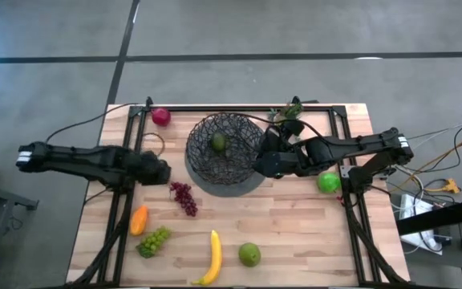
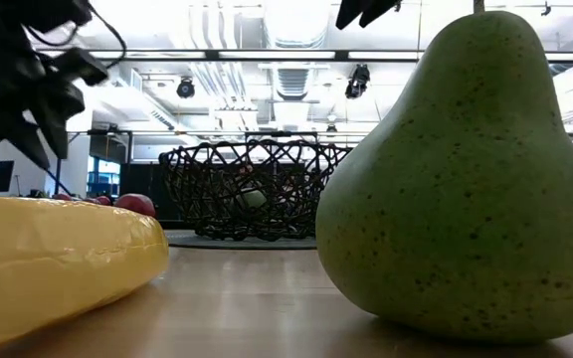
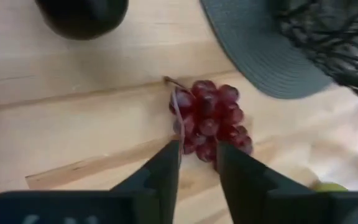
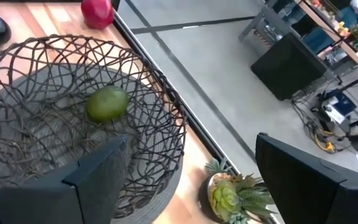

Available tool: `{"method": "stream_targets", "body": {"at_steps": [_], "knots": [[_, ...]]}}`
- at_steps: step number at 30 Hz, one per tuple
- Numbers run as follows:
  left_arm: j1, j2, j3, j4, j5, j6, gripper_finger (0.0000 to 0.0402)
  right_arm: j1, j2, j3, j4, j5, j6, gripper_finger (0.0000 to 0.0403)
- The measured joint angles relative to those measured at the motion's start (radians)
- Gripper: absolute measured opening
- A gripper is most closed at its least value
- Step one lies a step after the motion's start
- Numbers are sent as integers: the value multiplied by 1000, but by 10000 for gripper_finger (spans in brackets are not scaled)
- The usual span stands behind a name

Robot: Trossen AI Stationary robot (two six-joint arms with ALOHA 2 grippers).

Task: Build produce basket
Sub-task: Put the red grapes into the black basket

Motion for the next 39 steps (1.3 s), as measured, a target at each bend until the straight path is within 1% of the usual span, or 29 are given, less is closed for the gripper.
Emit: {"method": "stream_targets", "body": {"at_steps": [4, 10, 14, 20, 22, 23, 27, 31, 34, 39], "knots": [[0, 89, -11, 42, 11, 0, 131, 0, 0, 0, 0, 0, -21, 329], [0, 216, -14, 69, 18, 10, 132, 0, 0, 0, 0, 0, -22, 329], [0, 279, -14, 124, 16, 57, 105, 0, 0, 0, 1, 0, -22, 329], [0, 346, -19, 175, 10, 65, 37, 0, 0, 0, 1, -1, -22, 329], [0, 352, -13, 180, 10, 98, 13, 0, 0, 0, 0, -1, -22, 329], [0, 352, -5, 176, 10, 112, 7, 0, 0, 0, 1, -2, -22, 329], [0, 319, 37, 162, 10, 175, 4, 0, 0, 0, 1, -2, -22, 329], [0, 266, 115, 107, 30, 251, 1, 0, 0, 0, 1, -2, -22, 329], [-1, 234, 193, 61, 80, 343, 1, 0, 0, 0, 1, -2, -24, 329], [-1, 216, 333, 54, 219, 472, 0, 0, 0, 0, 1, -2, -38, 329]]}}
